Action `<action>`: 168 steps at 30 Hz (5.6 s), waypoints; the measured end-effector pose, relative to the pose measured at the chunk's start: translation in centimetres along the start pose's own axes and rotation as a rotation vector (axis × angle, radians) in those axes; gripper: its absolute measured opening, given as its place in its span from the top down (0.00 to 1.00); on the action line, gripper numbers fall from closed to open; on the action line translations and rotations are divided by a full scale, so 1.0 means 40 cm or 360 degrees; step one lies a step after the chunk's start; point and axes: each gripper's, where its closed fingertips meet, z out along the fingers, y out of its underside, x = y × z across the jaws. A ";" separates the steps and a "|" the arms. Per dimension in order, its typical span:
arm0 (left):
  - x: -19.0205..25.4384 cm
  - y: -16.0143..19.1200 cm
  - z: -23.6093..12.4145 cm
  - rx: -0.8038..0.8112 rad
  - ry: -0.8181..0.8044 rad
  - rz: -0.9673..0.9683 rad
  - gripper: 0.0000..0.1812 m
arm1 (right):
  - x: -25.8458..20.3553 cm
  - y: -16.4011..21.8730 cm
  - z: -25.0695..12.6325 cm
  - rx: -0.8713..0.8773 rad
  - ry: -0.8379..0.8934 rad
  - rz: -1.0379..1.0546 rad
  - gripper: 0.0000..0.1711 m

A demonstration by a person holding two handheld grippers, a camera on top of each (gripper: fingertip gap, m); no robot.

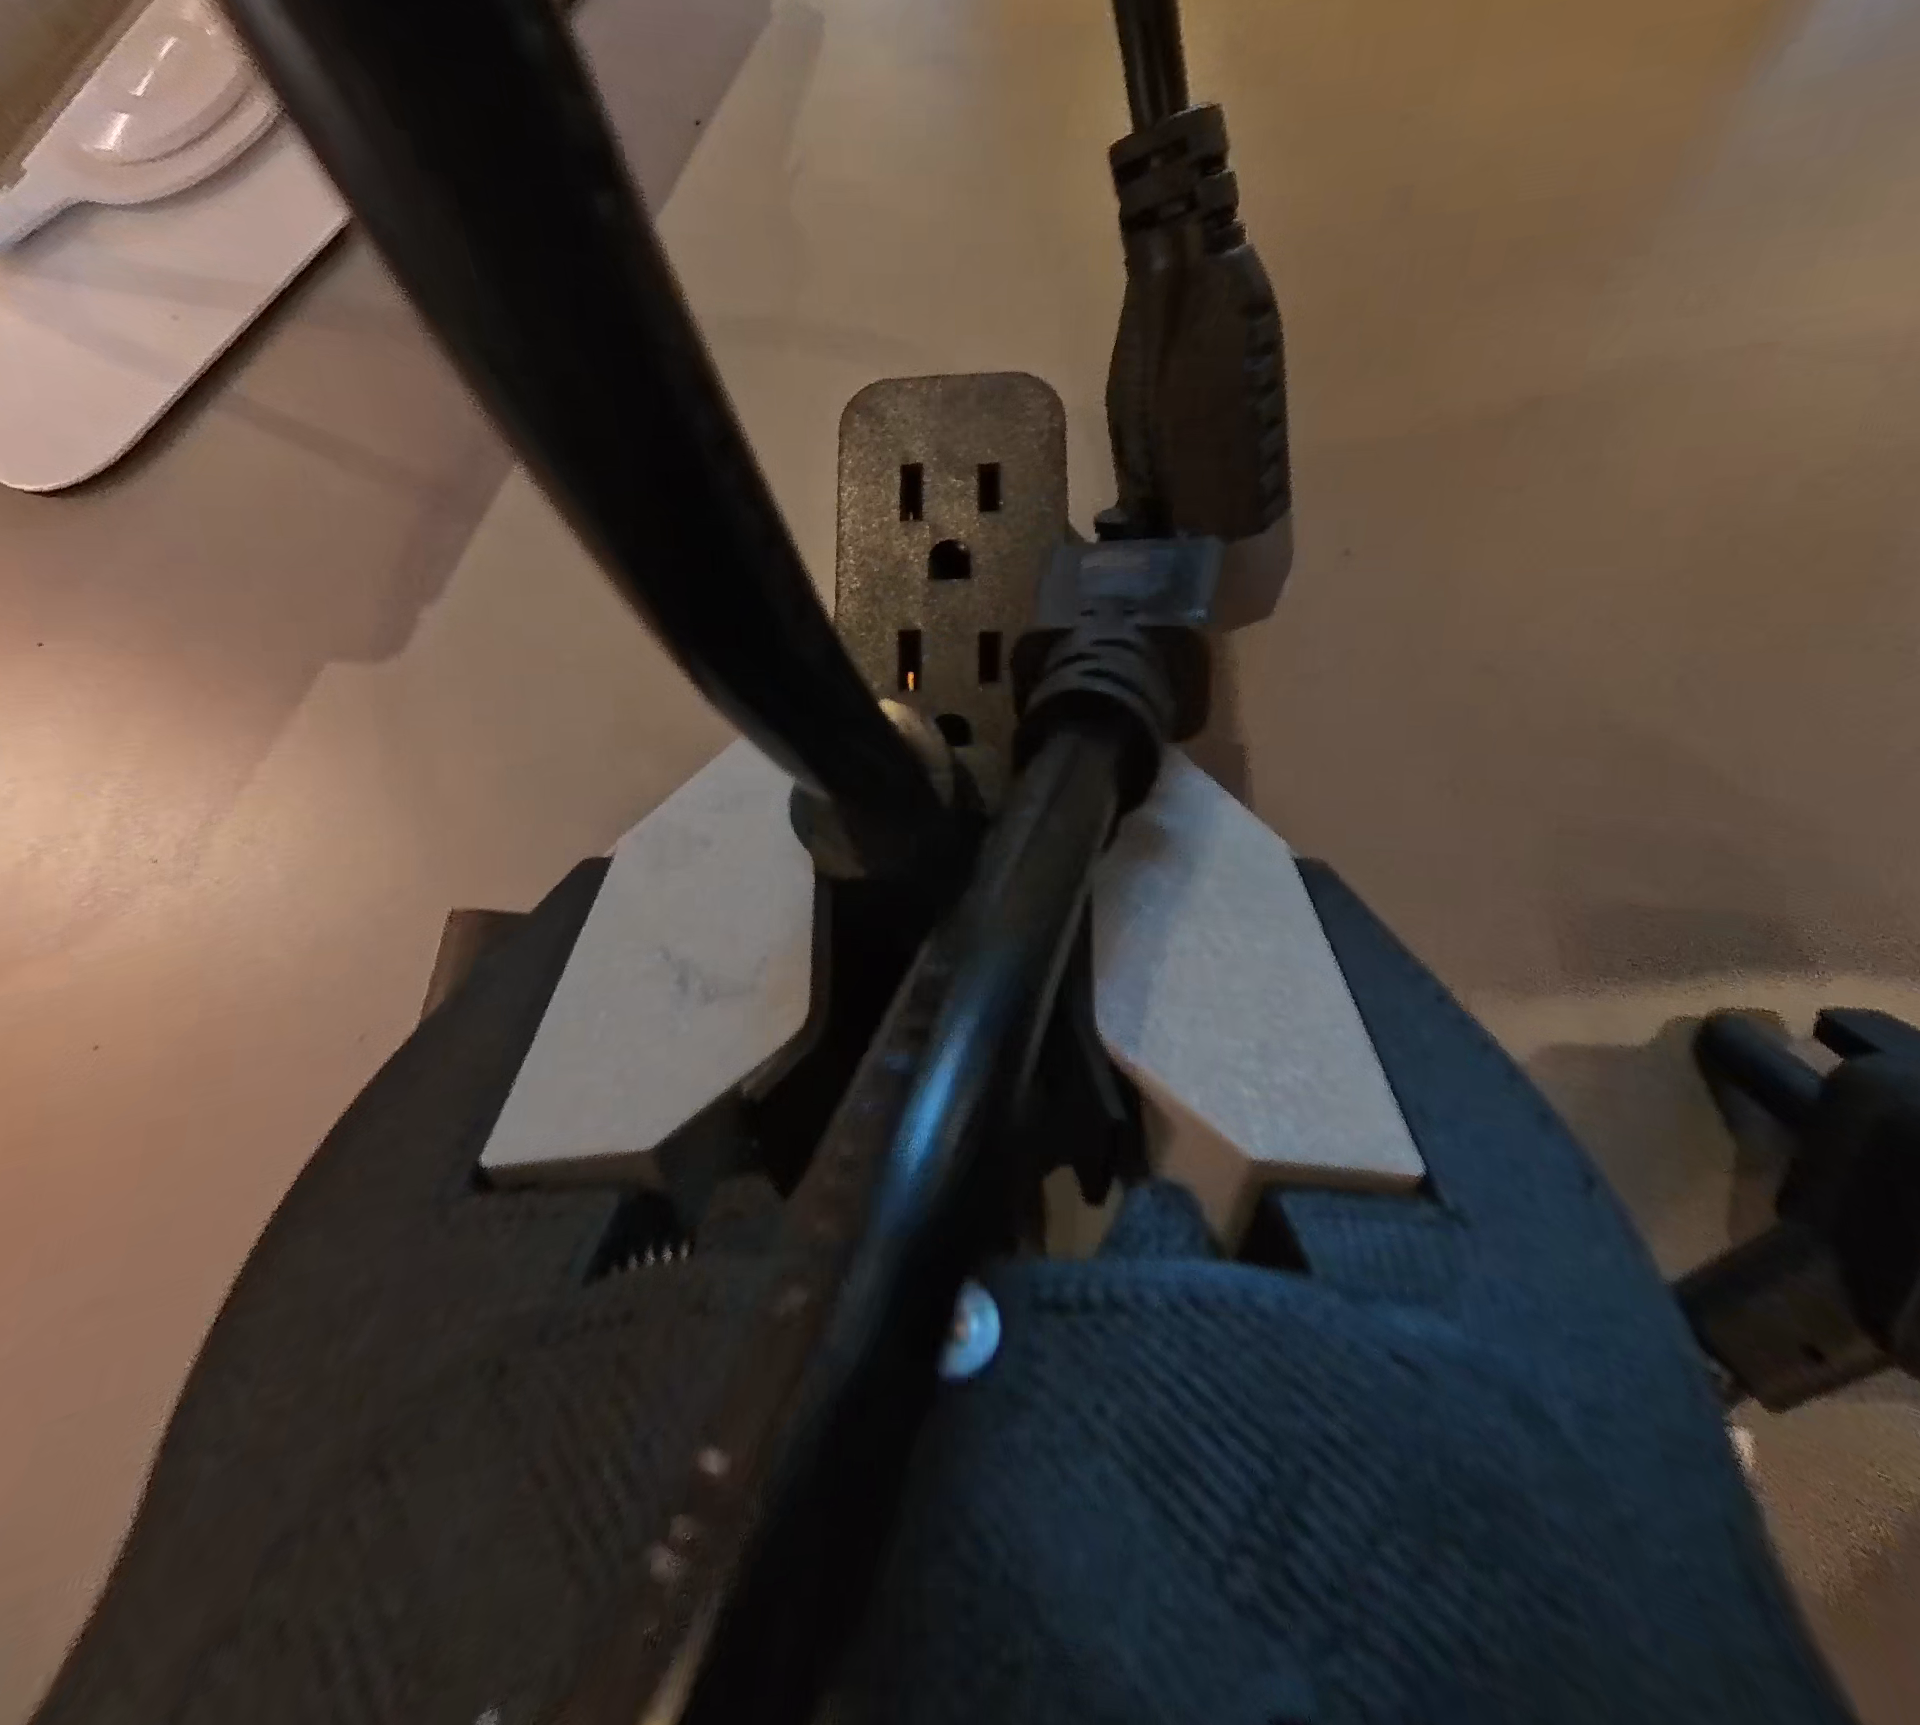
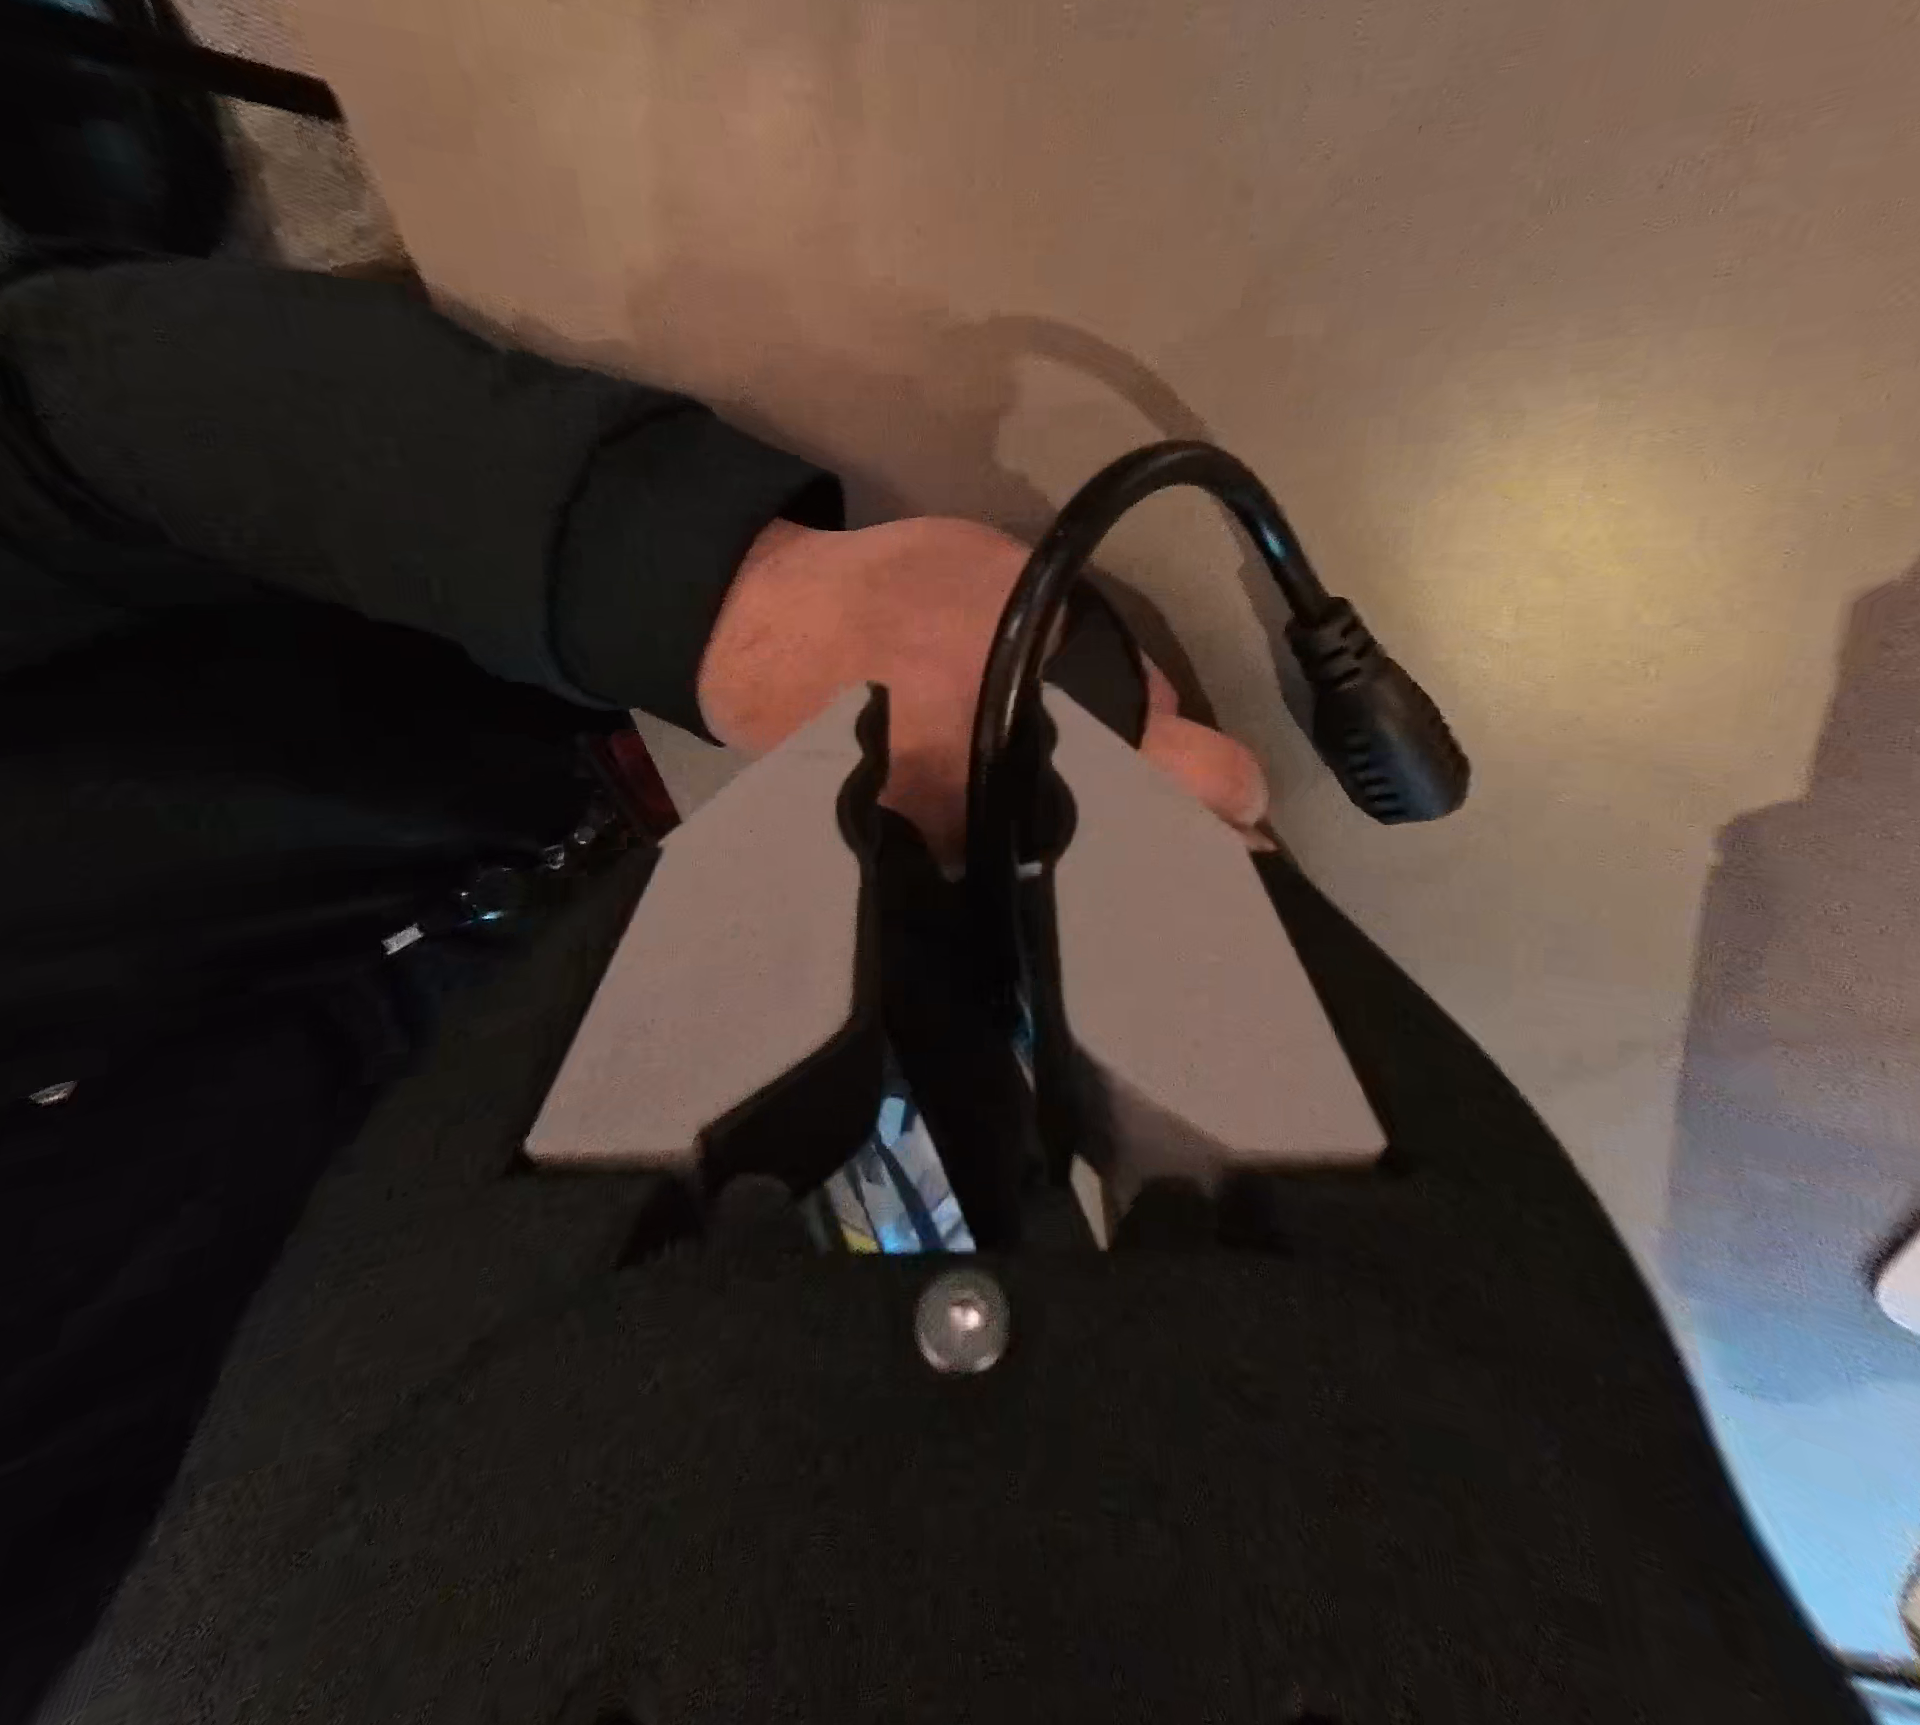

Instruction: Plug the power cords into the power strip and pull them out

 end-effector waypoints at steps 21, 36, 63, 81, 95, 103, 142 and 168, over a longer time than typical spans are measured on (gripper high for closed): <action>0.007 -0.006 -0.001 0.0000 -0.0052 0.0124 0.77 | 0.177 0.413 -0.861 0.1678 0.1285 0.0369 0.97; -0.007 -0.017 -0.003 0.0041 -0.0118 0.0103 0.77 | 0.349 1.106 -0.690 0.1506 0.1688 0.1000 1.00; -0.013 -0.008 -0.002 0.0024 -0.0094 0.0057 0.77 | 0.264 0.393 -0.386 0.2358 0.0748 0.0145 0.47; -0.017 0.002 -0.006 0.0011 -0.0117 0.0062 0.76 | 0.426 0.582 -0.388 0.2955 0.0873 0.0406 0.53; -0.017 0.001 -0.007 0.0015 -0.0117 0.0070 0.76 | 0.436 0.493 -0.279 0.2611 0.0849 0.0355 0.39; -0.010 0.000 -0.007 0.0020 -0.0091 0.0087 0.76 | 0.456 0.473 -0.240 0.2543 0.0740 0.0439 0.37; 0.167 -0.030 -0.024 0.0082 0.0637 -0.0017 0.78 | 0.059 0.262 -0.115 0.2143 0.0066 -0.0744 1.00; 0.102 -0.054 0.006 0.0113 0.0367 -0.0330 0.76 | 0.148 0.232 -0.204 0.2503 -0.0174 -0.0049 1.00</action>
